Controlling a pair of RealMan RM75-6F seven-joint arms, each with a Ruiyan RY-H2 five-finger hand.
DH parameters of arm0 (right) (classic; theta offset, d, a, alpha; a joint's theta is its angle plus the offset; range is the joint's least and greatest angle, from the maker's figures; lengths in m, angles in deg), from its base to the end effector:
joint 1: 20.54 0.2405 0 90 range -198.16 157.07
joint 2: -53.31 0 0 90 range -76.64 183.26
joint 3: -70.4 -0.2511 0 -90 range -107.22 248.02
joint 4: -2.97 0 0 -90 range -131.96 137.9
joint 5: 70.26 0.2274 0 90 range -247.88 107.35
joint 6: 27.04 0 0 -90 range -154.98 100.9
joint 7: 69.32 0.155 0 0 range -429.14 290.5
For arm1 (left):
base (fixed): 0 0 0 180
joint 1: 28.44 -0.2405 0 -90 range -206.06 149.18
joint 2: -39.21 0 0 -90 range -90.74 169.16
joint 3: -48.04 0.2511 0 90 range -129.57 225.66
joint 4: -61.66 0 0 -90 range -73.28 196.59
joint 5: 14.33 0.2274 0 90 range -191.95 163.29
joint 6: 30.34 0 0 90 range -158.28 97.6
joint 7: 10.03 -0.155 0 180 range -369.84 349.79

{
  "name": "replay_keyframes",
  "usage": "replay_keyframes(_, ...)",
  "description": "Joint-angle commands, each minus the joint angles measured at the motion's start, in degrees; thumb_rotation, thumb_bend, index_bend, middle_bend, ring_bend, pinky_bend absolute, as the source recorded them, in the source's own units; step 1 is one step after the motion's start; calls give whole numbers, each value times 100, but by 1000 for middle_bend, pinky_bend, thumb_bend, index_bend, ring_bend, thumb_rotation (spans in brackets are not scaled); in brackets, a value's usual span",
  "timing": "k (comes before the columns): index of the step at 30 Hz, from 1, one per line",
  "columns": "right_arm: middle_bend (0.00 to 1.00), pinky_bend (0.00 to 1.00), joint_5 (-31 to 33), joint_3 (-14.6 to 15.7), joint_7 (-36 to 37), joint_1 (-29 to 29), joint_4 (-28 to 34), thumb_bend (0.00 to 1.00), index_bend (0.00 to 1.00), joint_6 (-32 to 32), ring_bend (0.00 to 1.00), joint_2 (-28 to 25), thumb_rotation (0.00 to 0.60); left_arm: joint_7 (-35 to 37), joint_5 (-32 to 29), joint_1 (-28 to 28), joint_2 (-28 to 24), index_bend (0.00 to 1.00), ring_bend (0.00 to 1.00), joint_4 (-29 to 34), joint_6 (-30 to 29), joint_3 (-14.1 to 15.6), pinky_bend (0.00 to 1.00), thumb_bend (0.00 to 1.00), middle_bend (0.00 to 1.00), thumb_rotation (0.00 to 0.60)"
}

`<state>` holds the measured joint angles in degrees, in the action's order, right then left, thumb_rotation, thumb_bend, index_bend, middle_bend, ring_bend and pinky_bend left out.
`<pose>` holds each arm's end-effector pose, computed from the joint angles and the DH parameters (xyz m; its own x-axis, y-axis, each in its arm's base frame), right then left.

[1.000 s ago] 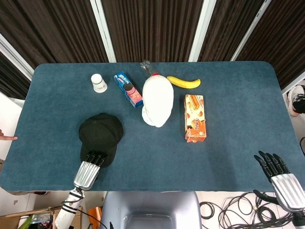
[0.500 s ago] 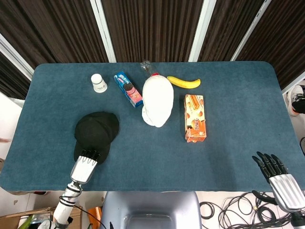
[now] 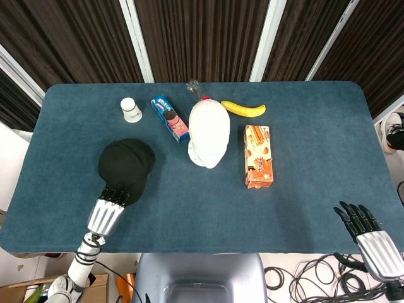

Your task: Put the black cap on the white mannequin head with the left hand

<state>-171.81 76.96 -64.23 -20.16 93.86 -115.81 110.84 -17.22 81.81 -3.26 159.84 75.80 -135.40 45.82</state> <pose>-0.3139 -0.1266 0.1491 0.4462 -0.1491 0.8824 -0.8887 -0.1903 0.4172 -0.2440 0.2816 -0.0256 0.5652 -0.5695 0.5969 0.5392 -0.2926 -0.7897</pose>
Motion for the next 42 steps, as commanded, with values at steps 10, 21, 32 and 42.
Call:
replay_keyframes(10, 0, 0, 0, 0, 2, 1, -2, 76, 0, 4, 0, 3, 600, 100, -335, 978, -597, 758, 630, -16, -990, -533, 620, 608, 739, 600)
replay_keyframes(21, 0, 0, 100, -49, 124, 19, 11, 76, 0, 12, 0, -31, 600, -1205, -288, 2669, -1601, 760, 641, 1415, -568, -930, 620, 610, 748, 600)
replay_keyframes(32, 0, 0, 216, -112, 393, 75, -14, 76, 0, 58, 0, -103, 600, -2078, -301, 3792, -1572, 760, 644, 2046, 691, -1184, 620, 606, 749, 600)
replay_keyframes(42, 0, 0, 282, -146, 770, 98, -100, 76, 0, 32, 0, -207, 600, -2119, -295, 4424, -838, 760, 647, 1355, 1321, -1148, 620, 604, 752, 600)
